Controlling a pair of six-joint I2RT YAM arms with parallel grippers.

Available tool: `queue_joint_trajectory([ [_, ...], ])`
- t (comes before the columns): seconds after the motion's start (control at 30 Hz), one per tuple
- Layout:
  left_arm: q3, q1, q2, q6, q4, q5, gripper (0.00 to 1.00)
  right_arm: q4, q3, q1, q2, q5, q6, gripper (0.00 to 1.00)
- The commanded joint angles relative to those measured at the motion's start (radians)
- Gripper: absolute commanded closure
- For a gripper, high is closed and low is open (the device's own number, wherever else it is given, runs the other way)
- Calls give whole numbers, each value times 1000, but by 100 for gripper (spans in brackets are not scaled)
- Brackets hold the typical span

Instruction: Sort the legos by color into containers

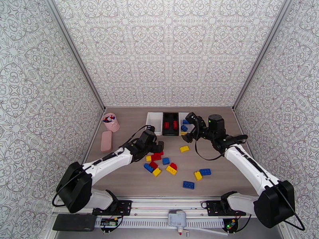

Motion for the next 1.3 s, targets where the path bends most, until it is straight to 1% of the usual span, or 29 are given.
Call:
queue_joint_trajectory([
  [0.0, 121, -5, 100, -147, -206, 17, 0, -77, -25, 10, -37, -74, -59, 1],
  [0.1, 186, -16, 178, -181, -264, 6, 0, -120, -25, 13, -54, -76, -80, 1],
  [0.17, 217, -17, 218, -226, -291, -7, 1, -140, -29, 15, -66, -66, -92, 1],
  [0.37, 315, -16, 335, -262, -342, 28, 1, -142, -52, 15, -89, -56, -91, 1],
  [0.6, 386, -16, 435, -290, -422, 32, 9, -140, -66, 15, -99, -44, -93, 1],
  [0.8, 425, -17, 487, -301, -444, 72, 13, -139, -67, 15, -95, -36, -93, 1],
  [0.97, 425, -21, 503, -307, -454, 91, 17, -148, -64, 17, -99, -26, -100, 0],
  [1.27, 414, -25, 507, -319, -466, 85, 31, -139, -68, 15, -89, -25, -98, 0],
])
